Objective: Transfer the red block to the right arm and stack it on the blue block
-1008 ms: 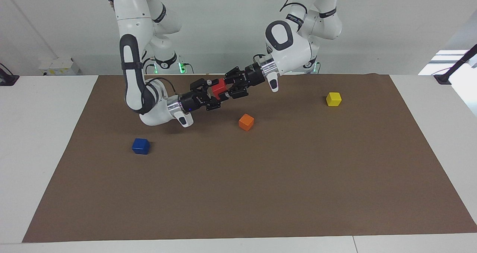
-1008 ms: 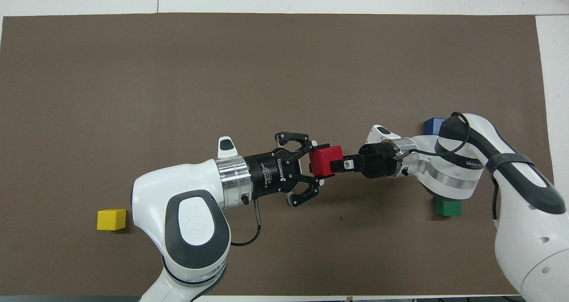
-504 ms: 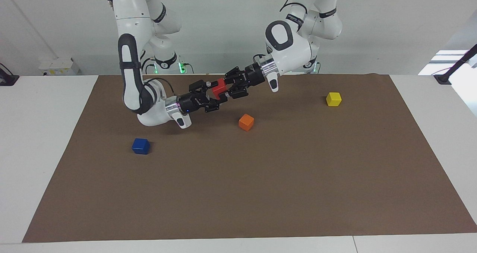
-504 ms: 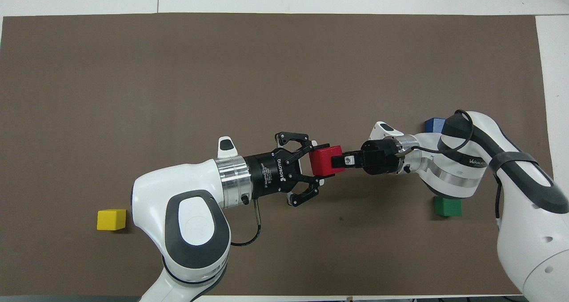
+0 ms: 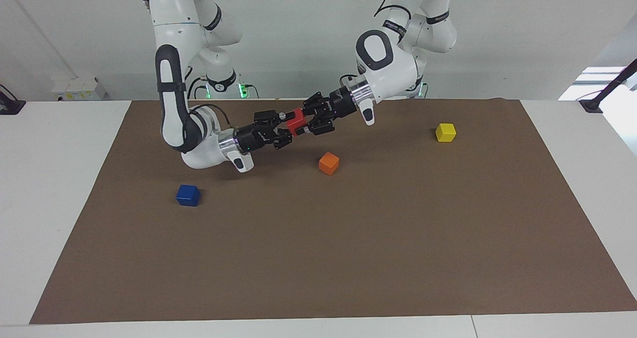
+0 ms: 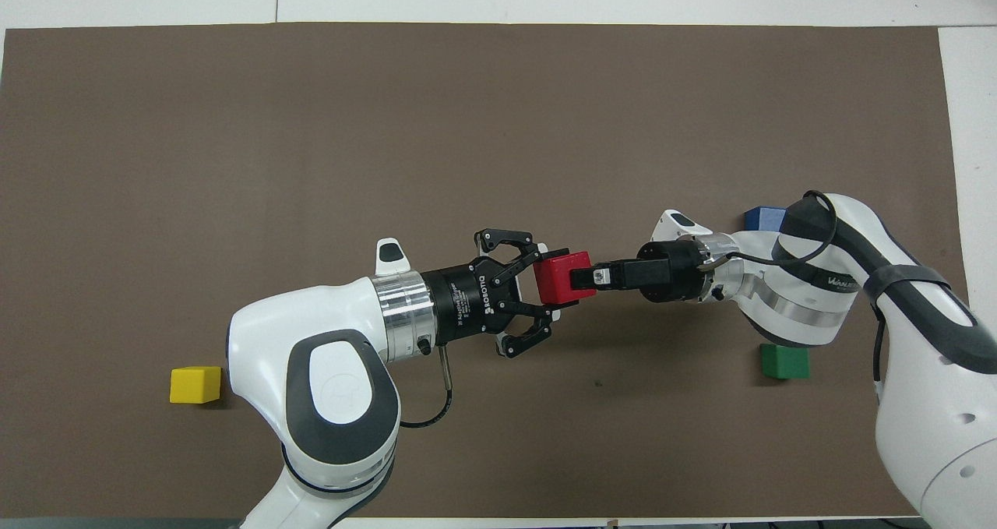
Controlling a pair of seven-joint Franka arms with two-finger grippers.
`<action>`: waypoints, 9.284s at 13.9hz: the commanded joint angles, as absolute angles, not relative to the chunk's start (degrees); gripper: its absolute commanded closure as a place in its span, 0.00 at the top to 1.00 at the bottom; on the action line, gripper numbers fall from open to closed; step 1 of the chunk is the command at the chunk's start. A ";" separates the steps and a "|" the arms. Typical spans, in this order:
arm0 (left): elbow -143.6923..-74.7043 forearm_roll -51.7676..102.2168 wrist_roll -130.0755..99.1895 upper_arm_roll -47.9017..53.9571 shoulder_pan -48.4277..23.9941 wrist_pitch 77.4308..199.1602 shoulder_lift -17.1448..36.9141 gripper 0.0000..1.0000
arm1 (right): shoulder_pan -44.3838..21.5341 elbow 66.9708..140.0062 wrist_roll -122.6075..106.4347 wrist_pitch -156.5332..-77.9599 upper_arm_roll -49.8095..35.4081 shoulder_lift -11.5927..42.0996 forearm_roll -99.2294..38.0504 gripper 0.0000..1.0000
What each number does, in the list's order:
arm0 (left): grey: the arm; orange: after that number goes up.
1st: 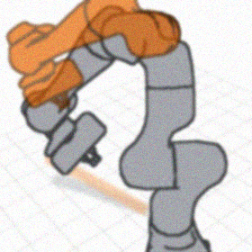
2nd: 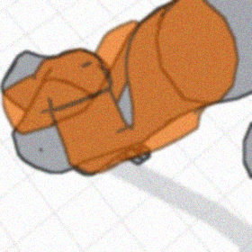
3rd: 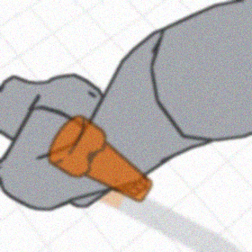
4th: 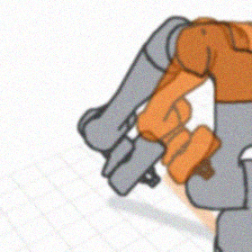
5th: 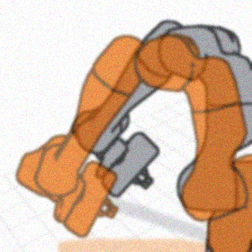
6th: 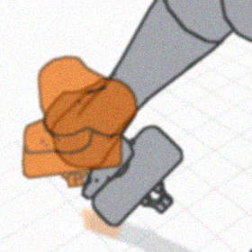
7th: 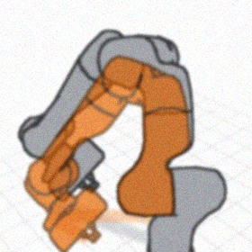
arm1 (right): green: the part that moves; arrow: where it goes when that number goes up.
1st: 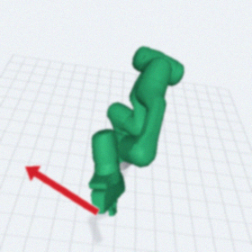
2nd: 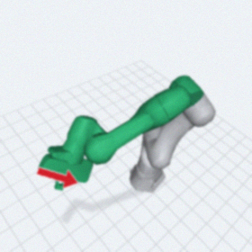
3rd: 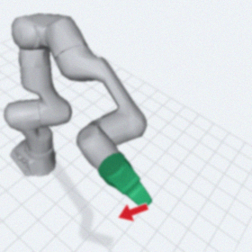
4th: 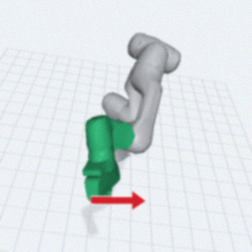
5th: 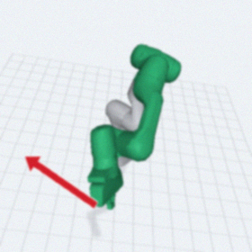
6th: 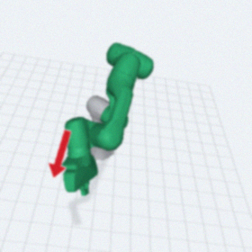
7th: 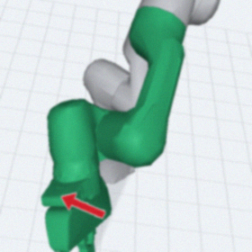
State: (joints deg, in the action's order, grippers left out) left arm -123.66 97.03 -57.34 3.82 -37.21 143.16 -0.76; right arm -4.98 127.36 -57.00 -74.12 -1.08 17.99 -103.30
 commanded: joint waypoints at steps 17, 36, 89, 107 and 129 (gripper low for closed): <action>-127.69 98.26 -56.26 3.60 -37.71 145.46 -5.35 1.00 | -5.01 127.35 -57.39 -78.13 -1.58 18.28 -104.15 0.00; -121.68 55.62 -48.12 3.25 -7.65 117.35 -2.30 1.00 | -2.47 113.48 -16.57 -101.77 -1.06 4.58 -84.07 0.00; -92.66 -2.73 -0.88 3.78 0.97 92.57 3.86 1.00 | 3.08 121.55 11.95 -133.33 -1.23 8.00 3.69 0.00; -92.46 -2.72 -1.41 4.40 0.97 89.74 3.16 1.00 | 2.55 109.62 12.04 -117.37 -1.84 8.00 2.64 1.00; -93.51 -2.55 -1.50 4.66 0.70 86.84 -2.46 1.00 | 3.87 92.37 -1.41 -89.30 -1.14 -0.97 -1.67 1.00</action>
State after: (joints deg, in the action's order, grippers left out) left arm -93.30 -3.27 -1.88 4.99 0.40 86.12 -1.81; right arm 3.08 92.65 0.15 -89.50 -0.85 -1.04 -1.64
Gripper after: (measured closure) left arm 0.000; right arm 0.000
